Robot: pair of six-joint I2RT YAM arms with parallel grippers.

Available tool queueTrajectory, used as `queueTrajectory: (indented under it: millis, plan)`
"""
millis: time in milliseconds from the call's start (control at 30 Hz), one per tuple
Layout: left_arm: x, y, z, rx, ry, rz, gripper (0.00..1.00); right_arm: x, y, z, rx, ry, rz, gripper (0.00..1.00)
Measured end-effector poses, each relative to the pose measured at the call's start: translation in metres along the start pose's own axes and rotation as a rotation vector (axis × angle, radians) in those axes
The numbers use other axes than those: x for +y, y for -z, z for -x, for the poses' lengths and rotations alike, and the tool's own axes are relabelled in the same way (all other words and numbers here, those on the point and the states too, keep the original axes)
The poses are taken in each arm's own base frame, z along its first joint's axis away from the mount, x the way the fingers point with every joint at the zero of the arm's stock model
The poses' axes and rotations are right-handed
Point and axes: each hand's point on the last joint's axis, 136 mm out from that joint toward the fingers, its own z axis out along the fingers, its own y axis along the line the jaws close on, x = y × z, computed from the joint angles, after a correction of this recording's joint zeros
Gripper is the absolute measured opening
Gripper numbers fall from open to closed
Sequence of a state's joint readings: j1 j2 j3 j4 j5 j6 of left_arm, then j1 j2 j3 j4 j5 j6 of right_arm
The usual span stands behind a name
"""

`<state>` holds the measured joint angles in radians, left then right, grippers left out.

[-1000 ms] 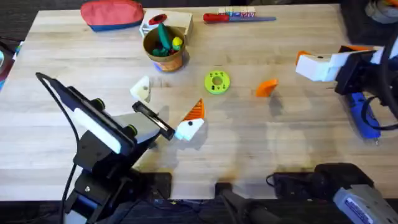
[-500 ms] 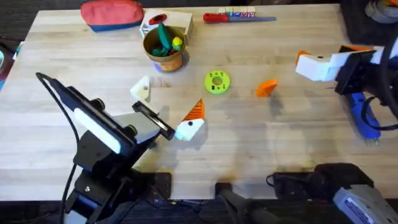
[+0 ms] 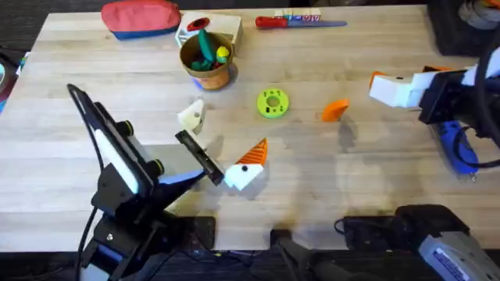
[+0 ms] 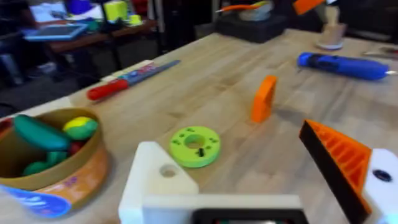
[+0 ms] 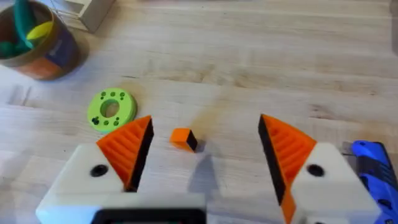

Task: Pick up the gripper from the table and insert it into the empty holder that is missing its gripper. Then pick up a screw, insert it into the mounting hole, and use the screwdriver to tighten it. Finally, clean up the table by picking up the vegetable and placing it into the bucket.

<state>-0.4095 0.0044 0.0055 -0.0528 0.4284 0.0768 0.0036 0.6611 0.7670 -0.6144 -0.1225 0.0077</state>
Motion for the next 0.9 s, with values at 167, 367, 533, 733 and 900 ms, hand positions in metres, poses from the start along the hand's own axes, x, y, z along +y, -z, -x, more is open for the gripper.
queueTrajectory:
  millis: [167,367,533,733,900]
  plan:
    - [-0.02,0.001,0.002,-0.005,0.078,-0.116,0.985,0.0,0.0,-0.006,0.023,-0.012,0.002,0.991]
    - [-0.042,0.005,0.003,-0.005,0.109,-0.25,0.985,0.002,-0.016,-0.015,0.104,0.056,0.019,0.992]
    - [-0.051,0.008,0.003,0.001,0.14,-0.305,0.987,0.019,-0.033,-0.022,0.288,0.191,0.088,0.991]
    - [-0.055,0.009,0.003,0.01,0.175,-0.324,0.987,0.025,-0.046,-0.026,0.522,0.454,0.086,0.991]
    - [-0.056,0.009,0.003,0.012,0.186,-0.333,0.987,0.027,-0.068,-0.045,0.644,0.657,0.113,0.991]
